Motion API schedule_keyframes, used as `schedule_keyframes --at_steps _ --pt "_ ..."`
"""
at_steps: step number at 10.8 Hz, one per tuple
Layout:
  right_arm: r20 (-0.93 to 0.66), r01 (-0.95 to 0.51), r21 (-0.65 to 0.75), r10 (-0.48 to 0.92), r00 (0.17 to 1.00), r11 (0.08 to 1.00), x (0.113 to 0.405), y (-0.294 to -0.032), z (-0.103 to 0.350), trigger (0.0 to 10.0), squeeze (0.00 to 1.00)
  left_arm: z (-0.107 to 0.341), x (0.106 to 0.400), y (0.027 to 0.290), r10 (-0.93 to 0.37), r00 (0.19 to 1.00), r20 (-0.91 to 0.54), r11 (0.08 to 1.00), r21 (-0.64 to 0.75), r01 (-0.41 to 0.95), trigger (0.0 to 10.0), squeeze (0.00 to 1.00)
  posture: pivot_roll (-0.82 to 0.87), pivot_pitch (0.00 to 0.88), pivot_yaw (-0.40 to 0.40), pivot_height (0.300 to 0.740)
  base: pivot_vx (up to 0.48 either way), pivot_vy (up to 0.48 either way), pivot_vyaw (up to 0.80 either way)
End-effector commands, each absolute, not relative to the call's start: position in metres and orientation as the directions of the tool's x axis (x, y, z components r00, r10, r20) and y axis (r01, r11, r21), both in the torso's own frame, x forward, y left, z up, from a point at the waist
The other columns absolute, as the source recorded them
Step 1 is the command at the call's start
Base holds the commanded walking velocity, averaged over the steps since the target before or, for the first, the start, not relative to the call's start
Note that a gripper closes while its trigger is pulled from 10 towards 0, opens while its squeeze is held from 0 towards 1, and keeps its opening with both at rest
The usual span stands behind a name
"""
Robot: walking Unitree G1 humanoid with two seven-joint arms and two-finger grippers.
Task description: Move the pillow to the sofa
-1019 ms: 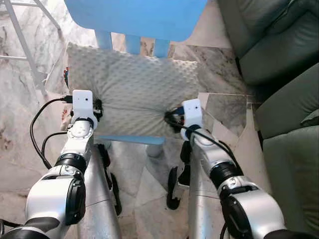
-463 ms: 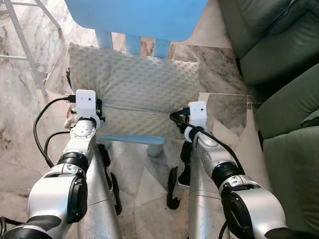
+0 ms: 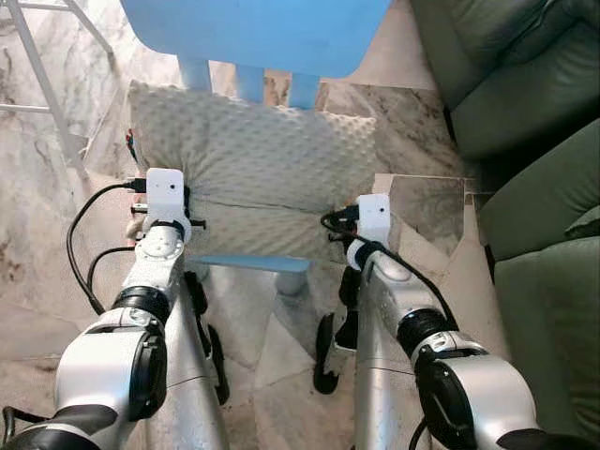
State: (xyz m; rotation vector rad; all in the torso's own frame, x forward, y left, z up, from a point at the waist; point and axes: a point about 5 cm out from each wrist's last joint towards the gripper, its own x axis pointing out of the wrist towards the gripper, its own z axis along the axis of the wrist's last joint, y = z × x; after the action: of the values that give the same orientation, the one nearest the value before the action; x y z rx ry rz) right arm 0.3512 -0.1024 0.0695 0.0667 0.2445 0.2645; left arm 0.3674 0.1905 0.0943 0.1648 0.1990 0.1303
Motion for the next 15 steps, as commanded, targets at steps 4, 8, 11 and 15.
schedule_keyframes --at_steps 4,8,11,15 --pt "-0.214 -0.194 0.08 0.207 0.955 0.978 0.349 -0.123 0.065 0.0 0.0 0.08 0.359 0.179 0.069 0.976 -0.208 0.99 0.134 -0.041 0.0 0.0 -0.03 0.221 -0.097 0.537 0.0 0.0 0.0" --pt "0.076 -0.206 -0.042 0.208 0.975 0.978 0.308 -0.148 0.069 0.0 0.0 0.072 0.296 0.227 0.224 0.973 0.052 0.955 0.188 -0.23 0.0 0.0 0.02 0.1 -0.082 0.537 0.0 0.0 0.0" --pt "0.139 -0.15 -0.156 0.172 0.975 0.976 0.273 -0.163 0.078 0.0 0.0 0.098 0.257 0.202 0.115 0.974 0.195 0.974 0.169 -0.148 0.0 0.0 0.03 0.076 -0.063 0.537 0.0 0.0 0.0" --pt "0.066 -0.116 -0.129 0.126 0.99 0.985 0.237 -0.164 0.072 10.0 0.0 0.09 0.227 0.18 0.057 0.995 0.078 0.976 0.207 -0.072 10.0 0.0 0.02 0.062 -0.052 0.537 0.0 0.0 0.0"
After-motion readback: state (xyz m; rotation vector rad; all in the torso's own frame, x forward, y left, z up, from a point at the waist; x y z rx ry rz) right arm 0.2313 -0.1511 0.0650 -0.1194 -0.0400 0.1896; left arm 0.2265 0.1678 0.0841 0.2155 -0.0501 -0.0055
